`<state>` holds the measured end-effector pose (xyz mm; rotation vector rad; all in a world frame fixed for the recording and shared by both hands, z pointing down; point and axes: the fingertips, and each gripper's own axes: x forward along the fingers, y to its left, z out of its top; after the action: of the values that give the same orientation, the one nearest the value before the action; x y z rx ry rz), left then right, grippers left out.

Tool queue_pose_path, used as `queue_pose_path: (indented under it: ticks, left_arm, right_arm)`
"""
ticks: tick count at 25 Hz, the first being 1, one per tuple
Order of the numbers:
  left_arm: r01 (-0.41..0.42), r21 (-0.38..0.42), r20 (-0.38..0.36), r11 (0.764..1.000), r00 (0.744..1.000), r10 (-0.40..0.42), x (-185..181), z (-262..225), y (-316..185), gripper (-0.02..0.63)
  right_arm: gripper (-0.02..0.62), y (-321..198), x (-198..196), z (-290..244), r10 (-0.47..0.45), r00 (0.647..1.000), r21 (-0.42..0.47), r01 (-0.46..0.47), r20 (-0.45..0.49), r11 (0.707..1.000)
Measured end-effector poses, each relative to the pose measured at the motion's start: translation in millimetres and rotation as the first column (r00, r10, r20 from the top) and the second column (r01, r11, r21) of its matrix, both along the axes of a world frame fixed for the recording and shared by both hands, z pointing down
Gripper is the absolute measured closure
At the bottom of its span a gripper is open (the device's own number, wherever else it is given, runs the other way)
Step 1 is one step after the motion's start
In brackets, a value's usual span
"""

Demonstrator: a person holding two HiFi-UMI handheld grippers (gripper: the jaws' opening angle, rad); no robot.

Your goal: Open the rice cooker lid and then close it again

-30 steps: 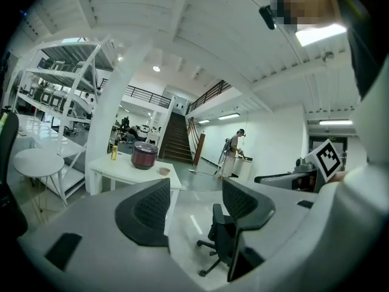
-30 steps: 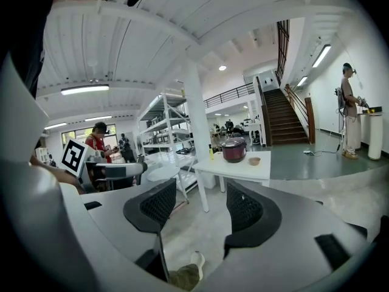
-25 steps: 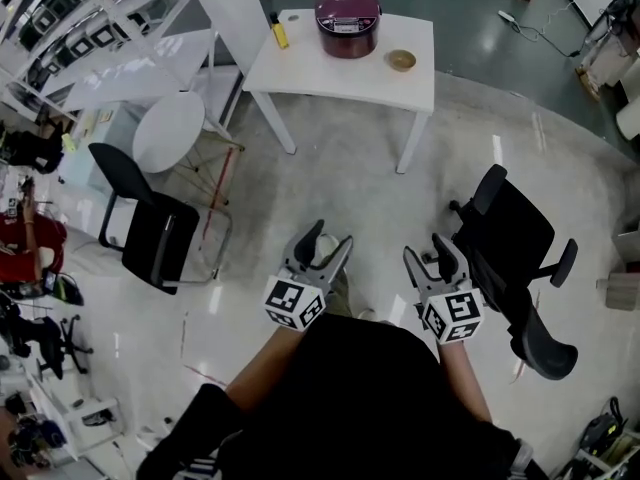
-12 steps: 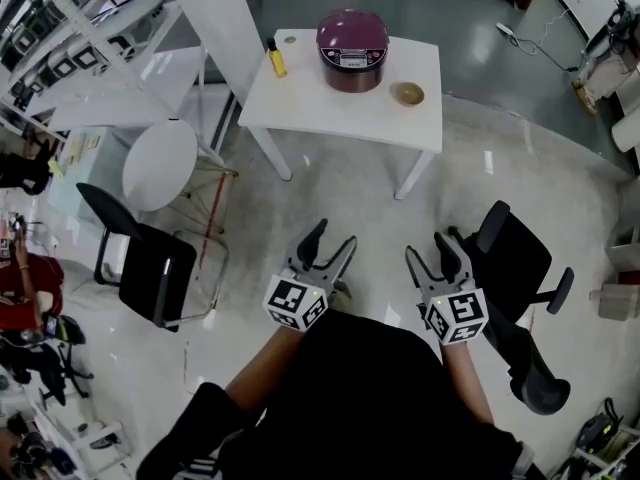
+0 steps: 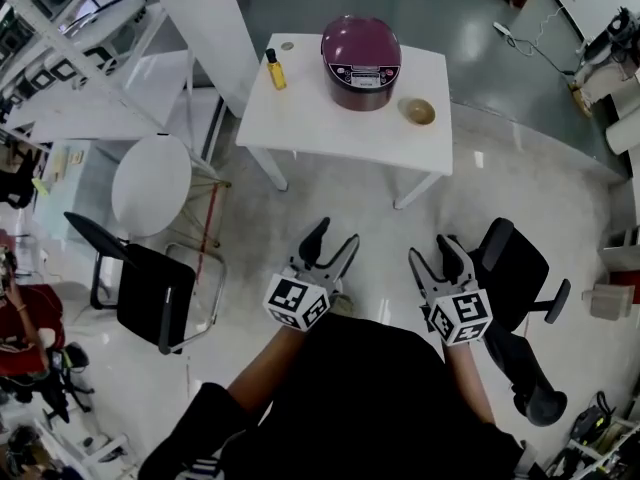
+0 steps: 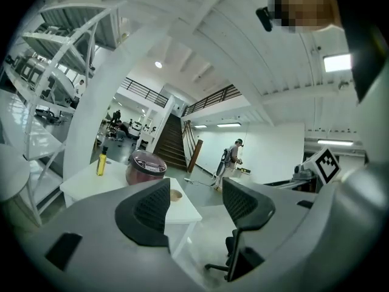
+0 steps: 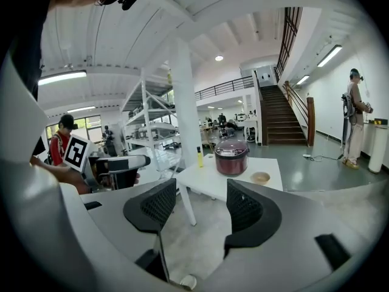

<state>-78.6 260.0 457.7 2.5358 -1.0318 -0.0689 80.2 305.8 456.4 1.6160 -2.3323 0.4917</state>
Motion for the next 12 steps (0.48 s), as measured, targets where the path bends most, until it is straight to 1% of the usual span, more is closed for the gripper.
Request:
queue_pose_path:
  ticks: [3,7,12]
  left_arm:
    - [-0.002,0.011,0.014,1.0,1.0,0.001,-15,3,-25,0.357]
    - [-0.041,0.008,0.037,0.999,0.998,0.041,-30,11,-38,0.357]
    - [-0.032,0.031,0.029,0.999,0.999,0.031,-45,7,-49,0.357]
  right_arm:
    - [0.367,-23,-14,5,-0.001,1.0,-0.008,0.001,-0.006,1.0]
    - [0.367,-45,-21,9,0.028,1.0,-0.008,-0.028,-0.006,1.0]
    - [0.367,-58,-24,12,0.046,0.999,-0.013,-0.046,-0.017,0.999]
